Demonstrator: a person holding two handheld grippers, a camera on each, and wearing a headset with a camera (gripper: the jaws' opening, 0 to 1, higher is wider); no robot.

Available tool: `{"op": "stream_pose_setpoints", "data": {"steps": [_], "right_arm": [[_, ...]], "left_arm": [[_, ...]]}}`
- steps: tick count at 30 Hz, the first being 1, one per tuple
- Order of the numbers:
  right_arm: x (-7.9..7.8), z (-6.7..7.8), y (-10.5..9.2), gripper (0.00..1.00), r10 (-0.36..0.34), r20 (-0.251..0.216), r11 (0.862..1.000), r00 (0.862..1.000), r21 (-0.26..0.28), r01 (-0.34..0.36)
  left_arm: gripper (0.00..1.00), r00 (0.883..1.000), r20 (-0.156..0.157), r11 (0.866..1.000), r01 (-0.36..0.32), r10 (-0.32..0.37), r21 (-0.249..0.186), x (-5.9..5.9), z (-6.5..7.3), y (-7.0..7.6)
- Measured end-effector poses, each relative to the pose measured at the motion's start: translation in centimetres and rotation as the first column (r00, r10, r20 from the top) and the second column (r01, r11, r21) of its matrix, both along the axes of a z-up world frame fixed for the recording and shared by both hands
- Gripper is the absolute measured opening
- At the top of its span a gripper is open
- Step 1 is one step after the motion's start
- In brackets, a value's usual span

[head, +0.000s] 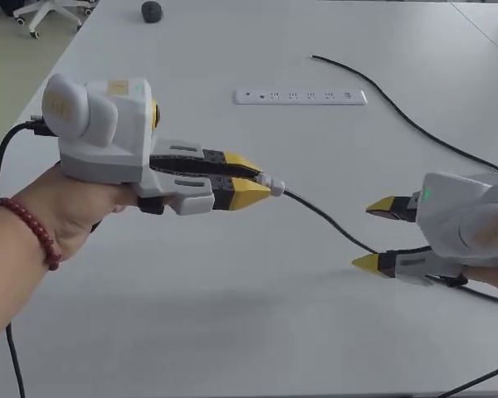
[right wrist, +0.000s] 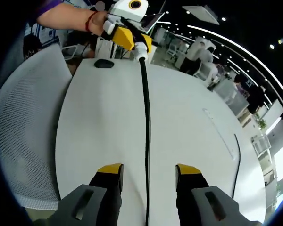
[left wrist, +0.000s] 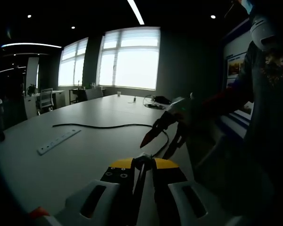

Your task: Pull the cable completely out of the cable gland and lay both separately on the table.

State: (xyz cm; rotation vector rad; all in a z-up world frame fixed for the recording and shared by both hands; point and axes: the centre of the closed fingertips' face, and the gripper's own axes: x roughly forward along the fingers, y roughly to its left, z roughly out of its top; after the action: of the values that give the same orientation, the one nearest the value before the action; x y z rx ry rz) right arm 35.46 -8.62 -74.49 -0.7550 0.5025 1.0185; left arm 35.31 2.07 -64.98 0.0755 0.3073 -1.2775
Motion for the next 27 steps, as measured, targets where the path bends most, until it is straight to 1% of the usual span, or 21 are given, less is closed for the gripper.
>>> {"op": "stream_pose_setpoints", "data": {"steps": [1,3,4,5,6,7,8,9,11,14,15,18,23,25,26,27], "right_arm": [[0.1,0.9,0.8,0.43,0.009,0.023,1.0,1.0,0.03,-0.009],[-0.2,1.7,1.5,0.42,0.016,0.019,0.999,1.0,0.039,-0.017],[-0.2,2.0,1.6,0.43,0.019,0.029,0.999,0.999,0.043,-0.02],[-0.1,2.7,2.3,0.43,0.04,0.063,0.998,0.997,0.05,-0.043],[-0.4,2.9,2.6,0.42,0.044,0.049,0.998,0.998,0.051,-0.047],[-0.5,3.2,2.9,0.41,0.045,0.053,0.998,0.998,0.048,-0.047],[-0.5,3.9,3.5,0.42,0.072,0.092,0.996,0.993,0.049,-0.076],[-0.7,4.0,3.7,0.41,0.075,0.079,0.996,0.994,0.05,-0.079],[-0.7,4.8,4.4,0.41,0.096,0.105,0.993,0.99,0.053,-0.102],[-0.9,5.8,5.2,0.4,0.108,0.118,0.992,0.987,0.059,-0.116],[-0.9,6.3,5.6,0.41,0.115,0.135,0.99,0.984,0.07,-0.125],[-1.0,6.9,6.1,0.39,0.127,0.14,0.988,0.982,0.072,-0.138],[-1.2,8.1,7.2,0.38,0.149,0.169,0.983,0.974,0.083,-0.165],[-1.2,8.4,7.5,0.36,0.151,0.171,0.982,0.974,0.085,-0.168],[-1.3,8.6,7.7,0.36,0.163,0.181,0.98,0.97,0.082,-0.181],[-1.3,8.7,7.8,0.36,0.162,0.179,0.98,0.97,0.083,-0.179]], "left_arm": [[0.15,1.0,-0.001,1.0,0.0,0.0,-0.001,0.0,0.0,0.0],[0.15,1.0,-0.001,1.0,0.0,0.0,0.002,-0.1,0.0,0.0],[0.15,1.0,-0.001,1.0,0.001,-0.001,0.0,-0.2,0.0,-0.1],[0.15,1.0,-0.002,1.0,0.002,-0.002,-0.001,-0.2,0.1,-0.1],[0.15,1.0,0.0,1.0,0.0,0.0,0.001,-0.2,0.1,-0.1],[0.15,1.0,-0.001,1.0,0.0,0.0,0.0,-0.3,0.1,-0.1],[0.15,1.0,-0.001,1.0,0.001,-0.001,0.0,-0.3,0.1,-0.1],[0.16,1.0,-0.001,1.0,0.0,0.0,0.0,-0.3,0.1,-0.1],[0.16,1.0,-0.001,1.0,0.0,0.0,-0.001,-0.3,0.1,0.0],[0.16,1.0,-0.001,1.0,0.0,0.0,-0.002,-0.4,0.1,-0.1],[0.16,1.0,-0.001,1.0,0.0,0.0,-0.002,-0.4,0.1,-0.1],[0.16,1.0,-0.001,1.0,0.0,0.0,-0.003,-0.4,0.2,-0.1],[0.16,1.0,0.0,1.0,0.003,-0.003,-0.008,-0.5,0.3,-0.2],[0.16,1.0,0.0,1.0,0.004,-0.004,-0.005,-0.5,0.2,-0.2],[0.16,1.0,0.0,1.0,0.005,-0.005,-0.005,-0.5,0.2,-0.2],[0.16,1.0,0.0,1.0,0.005,-0.005,-0.006,-0.5,0.2,-0.2]]}}
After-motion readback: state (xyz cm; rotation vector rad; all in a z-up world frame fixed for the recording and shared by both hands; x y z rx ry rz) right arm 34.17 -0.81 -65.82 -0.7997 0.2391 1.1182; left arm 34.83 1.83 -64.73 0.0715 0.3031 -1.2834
